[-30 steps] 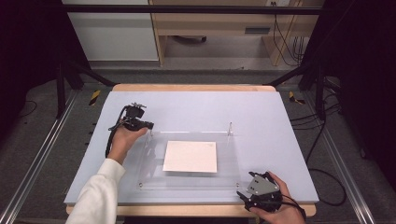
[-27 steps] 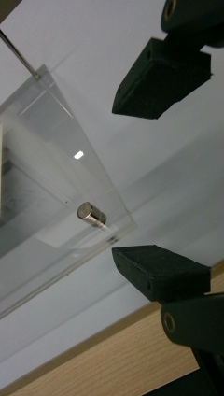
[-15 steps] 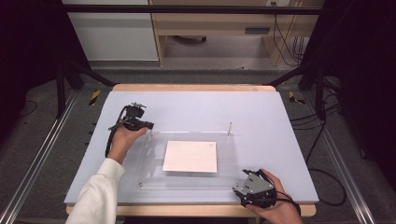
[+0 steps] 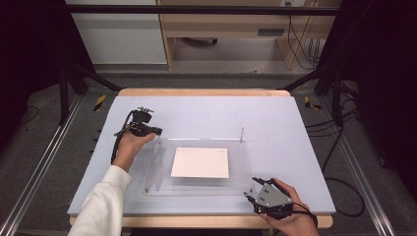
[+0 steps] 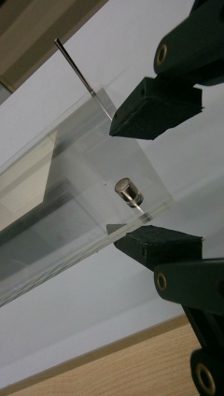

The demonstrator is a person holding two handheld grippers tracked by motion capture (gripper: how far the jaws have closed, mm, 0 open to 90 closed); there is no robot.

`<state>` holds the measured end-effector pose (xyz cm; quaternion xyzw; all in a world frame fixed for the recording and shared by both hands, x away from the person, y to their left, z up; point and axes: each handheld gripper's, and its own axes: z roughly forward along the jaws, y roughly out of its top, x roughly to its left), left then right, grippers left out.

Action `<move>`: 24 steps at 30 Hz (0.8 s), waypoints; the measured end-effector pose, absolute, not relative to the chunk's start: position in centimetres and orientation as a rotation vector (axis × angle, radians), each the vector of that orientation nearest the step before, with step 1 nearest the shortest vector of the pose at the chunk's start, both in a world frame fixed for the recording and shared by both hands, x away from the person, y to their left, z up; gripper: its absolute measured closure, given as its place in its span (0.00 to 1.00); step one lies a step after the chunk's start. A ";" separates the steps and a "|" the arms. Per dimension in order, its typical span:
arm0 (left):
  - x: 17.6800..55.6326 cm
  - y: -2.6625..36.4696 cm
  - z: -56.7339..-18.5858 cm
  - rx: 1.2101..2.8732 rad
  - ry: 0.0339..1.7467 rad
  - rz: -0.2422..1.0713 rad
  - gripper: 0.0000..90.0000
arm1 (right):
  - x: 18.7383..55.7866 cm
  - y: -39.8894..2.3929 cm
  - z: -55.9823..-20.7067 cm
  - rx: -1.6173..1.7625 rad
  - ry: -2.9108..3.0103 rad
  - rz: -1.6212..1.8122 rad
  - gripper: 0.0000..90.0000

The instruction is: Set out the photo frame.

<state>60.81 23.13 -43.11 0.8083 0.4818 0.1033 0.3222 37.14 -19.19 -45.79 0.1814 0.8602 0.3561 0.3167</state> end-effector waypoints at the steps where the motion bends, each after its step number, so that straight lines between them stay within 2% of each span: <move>1: 60.8 23.1 -43.1 2.122 1.262 0.275 0.94 | 37.1 -19.1 -45.7 0.474 2.269 0.943 0.54; 17: 60.4 22.9 -43.2 2.119 1.250 0.330 0.93 | 36.9 -18.9 -45.6 0.467 2.265 0.917 0.55; 18: 60.0 22.8 -43.2 2.118 1.241 0.402 0.86 | 36.9 -18.9 -45.6 0.473 2.266 0.916 0.55; 19: 60.0 22.8 -43.2 2.118 1.241 0.402 0.81 | 36.9 -18.9 -45.5 0.466 2.267 0.910 0.55; 21: 59.0 22.9 -42.4 2.055 1.213 0.489 0.71 | 36.9 -18.9 -45.5 0.469 2.269 0.908 0.55; 23: 58.5 22.9 -42.0 2.039 1.189 0.508 0.68 | 36.9 -18.9 -45.5 0.468 2.270 0.909 0.56; 24: 58.0 23.0 -41.6 2.027 1.171 0.518 0.64 | 36.9 -18.9 -45.3 0.473 2.267 0.919 0.56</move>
